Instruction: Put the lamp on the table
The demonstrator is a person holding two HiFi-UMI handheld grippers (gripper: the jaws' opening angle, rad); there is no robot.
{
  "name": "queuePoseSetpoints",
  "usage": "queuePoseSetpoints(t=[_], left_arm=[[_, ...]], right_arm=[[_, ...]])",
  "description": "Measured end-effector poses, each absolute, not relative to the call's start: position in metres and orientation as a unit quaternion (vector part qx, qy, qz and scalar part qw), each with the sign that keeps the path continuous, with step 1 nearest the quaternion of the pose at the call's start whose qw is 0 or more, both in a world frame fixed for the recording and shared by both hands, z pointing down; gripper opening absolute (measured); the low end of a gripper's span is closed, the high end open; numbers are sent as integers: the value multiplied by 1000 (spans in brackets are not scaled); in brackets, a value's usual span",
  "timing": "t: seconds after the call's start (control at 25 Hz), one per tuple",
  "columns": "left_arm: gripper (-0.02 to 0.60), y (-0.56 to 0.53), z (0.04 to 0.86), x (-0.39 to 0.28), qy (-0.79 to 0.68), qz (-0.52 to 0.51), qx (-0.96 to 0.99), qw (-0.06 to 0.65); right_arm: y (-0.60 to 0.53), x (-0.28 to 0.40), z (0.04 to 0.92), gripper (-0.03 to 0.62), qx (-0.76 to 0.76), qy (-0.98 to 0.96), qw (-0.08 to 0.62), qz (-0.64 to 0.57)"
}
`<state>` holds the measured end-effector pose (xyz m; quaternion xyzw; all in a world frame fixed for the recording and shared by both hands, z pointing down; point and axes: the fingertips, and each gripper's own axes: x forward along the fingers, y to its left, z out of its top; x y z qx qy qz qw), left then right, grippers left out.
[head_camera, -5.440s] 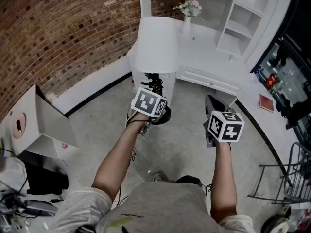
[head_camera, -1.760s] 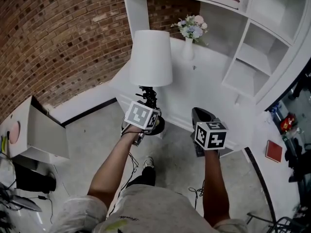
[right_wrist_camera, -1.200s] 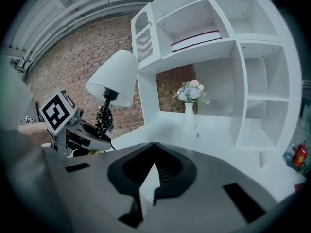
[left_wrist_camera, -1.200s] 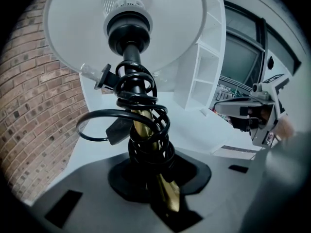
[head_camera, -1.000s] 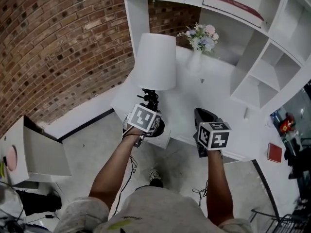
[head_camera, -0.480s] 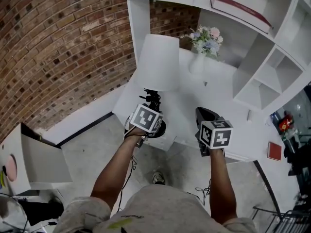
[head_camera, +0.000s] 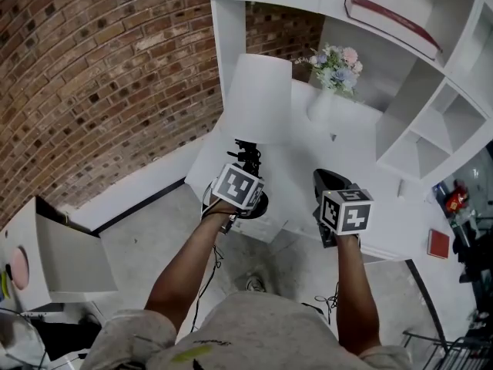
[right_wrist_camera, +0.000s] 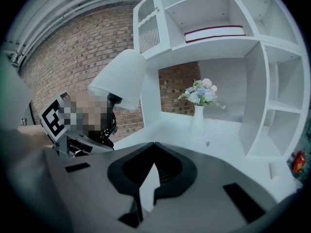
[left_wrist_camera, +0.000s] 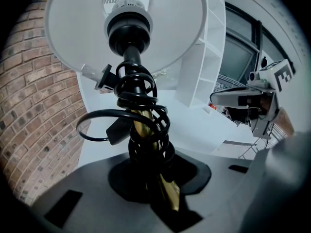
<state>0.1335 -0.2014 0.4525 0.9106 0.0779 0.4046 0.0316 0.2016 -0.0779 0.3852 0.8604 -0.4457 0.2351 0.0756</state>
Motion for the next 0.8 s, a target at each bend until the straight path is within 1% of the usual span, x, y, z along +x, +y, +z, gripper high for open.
queuePoseSetpoints(t=[0.8], left_arm=[[100, -210, 451, 153, 89, 410, 907, 16]], right_arm=[[-95, 215, 388, 5, 859, -448, 66, 238]])
